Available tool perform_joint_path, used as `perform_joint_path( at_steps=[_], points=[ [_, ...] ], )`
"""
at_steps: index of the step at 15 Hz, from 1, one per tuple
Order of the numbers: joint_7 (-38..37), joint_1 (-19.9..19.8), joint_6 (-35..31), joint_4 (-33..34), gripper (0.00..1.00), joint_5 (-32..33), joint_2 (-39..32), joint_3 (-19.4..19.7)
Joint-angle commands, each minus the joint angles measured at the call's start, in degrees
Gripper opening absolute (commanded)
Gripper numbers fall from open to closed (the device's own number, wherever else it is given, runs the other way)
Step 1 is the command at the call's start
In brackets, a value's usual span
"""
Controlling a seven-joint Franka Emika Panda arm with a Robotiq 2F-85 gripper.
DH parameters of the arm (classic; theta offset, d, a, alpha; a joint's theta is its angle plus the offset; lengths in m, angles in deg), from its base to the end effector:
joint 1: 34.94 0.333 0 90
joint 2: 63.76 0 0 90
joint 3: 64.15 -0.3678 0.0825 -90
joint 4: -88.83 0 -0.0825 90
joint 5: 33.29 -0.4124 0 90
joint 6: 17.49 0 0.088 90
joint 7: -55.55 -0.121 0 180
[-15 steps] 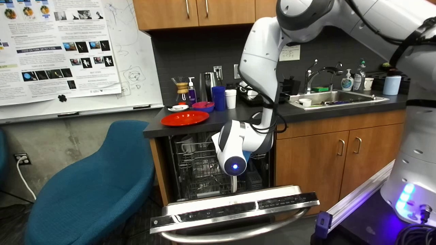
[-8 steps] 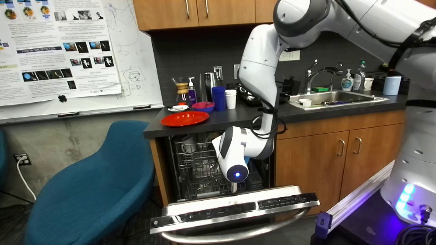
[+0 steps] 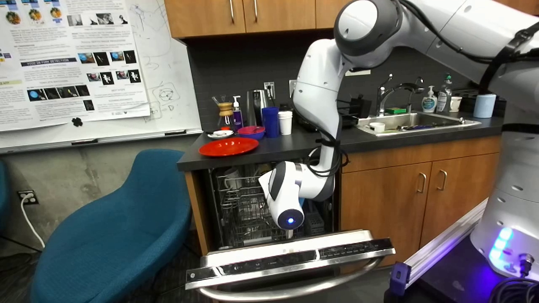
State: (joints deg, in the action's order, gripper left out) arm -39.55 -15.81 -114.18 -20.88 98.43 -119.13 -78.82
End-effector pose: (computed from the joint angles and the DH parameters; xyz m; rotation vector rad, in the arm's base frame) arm 0.5723 0.2804 0.0171 1.6802 0.6920 1.2226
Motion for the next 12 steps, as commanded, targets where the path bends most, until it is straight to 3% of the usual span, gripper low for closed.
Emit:
perform_joint_path(
  at_steps=[1,12],
  points=[
    [2.4,0.1,1.2,2.1,1.0,2.6,-2.2,0.4],
    [7.8,-0.7,3.8,4.7,1.0,8.9,-5.4,3.6]
  ],
)
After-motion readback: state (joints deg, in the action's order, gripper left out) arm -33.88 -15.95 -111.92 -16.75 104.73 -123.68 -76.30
